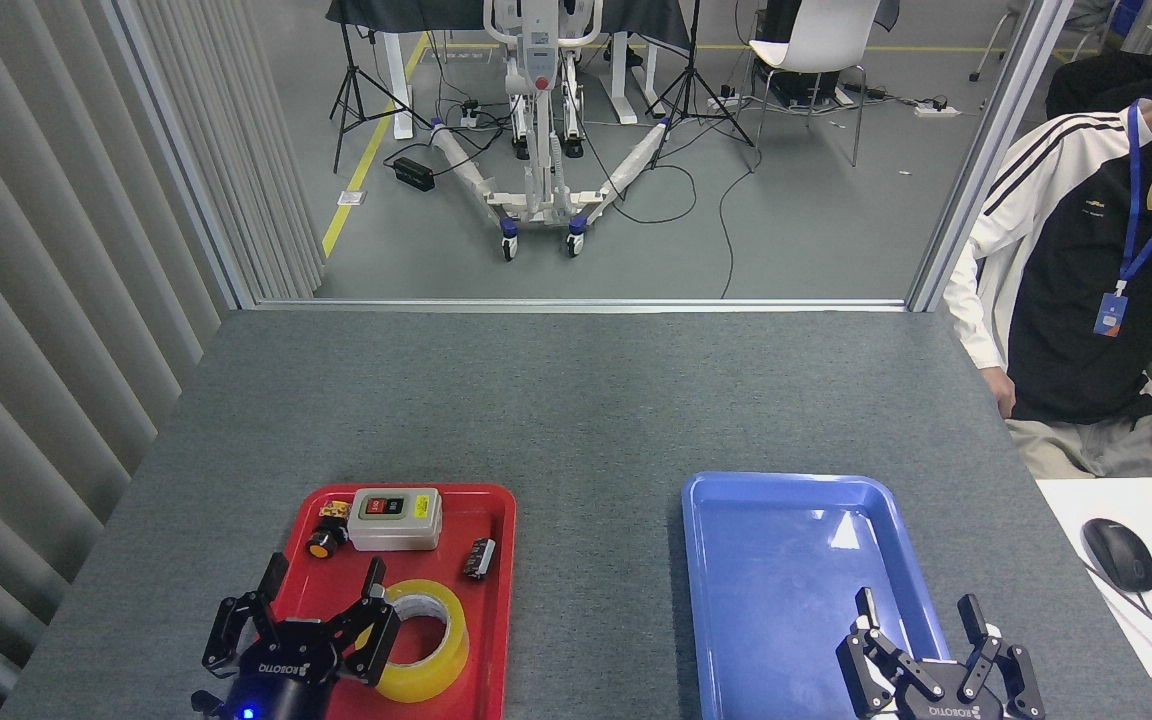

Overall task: Place and move tape with both arms
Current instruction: 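Lower the left gripper into the yellow tape roll's hole on the red tray, then grasp the yellow tape roll with the left gripper and lift it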

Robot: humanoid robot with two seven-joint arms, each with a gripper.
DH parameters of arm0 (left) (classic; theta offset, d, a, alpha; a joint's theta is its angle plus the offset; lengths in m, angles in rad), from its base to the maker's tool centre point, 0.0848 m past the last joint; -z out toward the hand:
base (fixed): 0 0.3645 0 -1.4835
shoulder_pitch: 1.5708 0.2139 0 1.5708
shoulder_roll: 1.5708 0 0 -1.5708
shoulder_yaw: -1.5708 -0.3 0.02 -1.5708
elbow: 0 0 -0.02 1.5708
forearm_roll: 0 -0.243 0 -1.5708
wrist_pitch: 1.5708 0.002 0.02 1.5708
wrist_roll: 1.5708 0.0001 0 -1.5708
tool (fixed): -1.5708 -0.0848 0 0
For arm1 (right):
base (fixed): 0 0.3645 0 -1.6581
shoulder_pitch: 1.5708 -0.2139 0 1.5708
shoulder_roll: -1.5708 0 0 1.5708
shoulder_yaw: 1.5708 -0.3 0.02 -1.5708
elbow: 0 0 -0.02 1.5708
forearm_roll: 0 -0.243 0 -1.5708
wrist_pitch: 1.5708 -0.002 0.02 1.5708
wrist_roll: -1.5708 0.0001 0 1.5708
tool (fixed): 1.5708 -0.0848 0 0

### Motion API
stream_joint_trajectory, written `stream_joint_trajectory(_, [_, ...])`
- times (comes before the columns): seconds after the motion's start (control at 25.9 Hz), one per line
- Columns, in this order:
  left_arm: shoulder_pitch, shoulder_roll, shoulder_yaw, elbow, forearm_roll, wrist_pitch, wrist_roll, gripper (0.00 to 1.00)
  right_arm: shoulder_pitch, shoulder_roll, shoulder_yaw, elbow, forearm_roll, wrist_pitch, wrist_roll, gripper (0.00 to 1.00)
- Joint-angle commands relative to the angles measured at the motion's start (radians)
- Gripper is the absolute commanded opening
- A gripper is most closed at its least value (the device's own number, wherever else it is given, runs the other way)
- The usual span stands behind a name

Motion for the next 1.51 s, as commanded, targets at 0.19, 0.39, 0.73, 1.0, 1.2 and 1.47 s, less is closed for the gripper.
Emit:
stream_joint_trajectory(0.19, [-0.001,-0.017,0.014,0.008,0.106,0.03,0.008,1.0,0.019,-0.01,-0.018,-0.026,-0.002,0.012,0.097,0.99])
stream_joint_trajectory(0.39, [-0.003,-0.021,0.014,0.002,0.116,0.025,0.009,1.0,0.017,-0.018,-0.021,-0.024,-0.002,0.002,0.105,0.99])
stream_joint_trajectory(0.73, [-0.006,-0.001,0.011,0.002,0.119,0.019,-0.003,1.0,0.016,-0.027,-0.021,-0.027,-0.004,-0.026,0.1,0.99])
stream_joint_trajectory(1.0, [-0.061,0.008,0.007,0.001,0.116,0.015,-0.238,1.0,0.013,-0.021,-0.011,-0.032,0.01,-0.026,0.1,0.99])
stream_joint_trajectory(1.2, [-0.147,0.011,-0.002,0.008,0.117,-0.008,-0.522,1.0,0.013,-0.046,0.02,-0.033,0.01,-0.024,0.079,0.99])
stream_joint_trajectory(1.47, [-0.282,0.051,-0.008,0.068,0.12,-0.013,-1.098,1.0,0.042,-0.021,0.023,-0.032,0.013,-0.014,0.048,0.99])
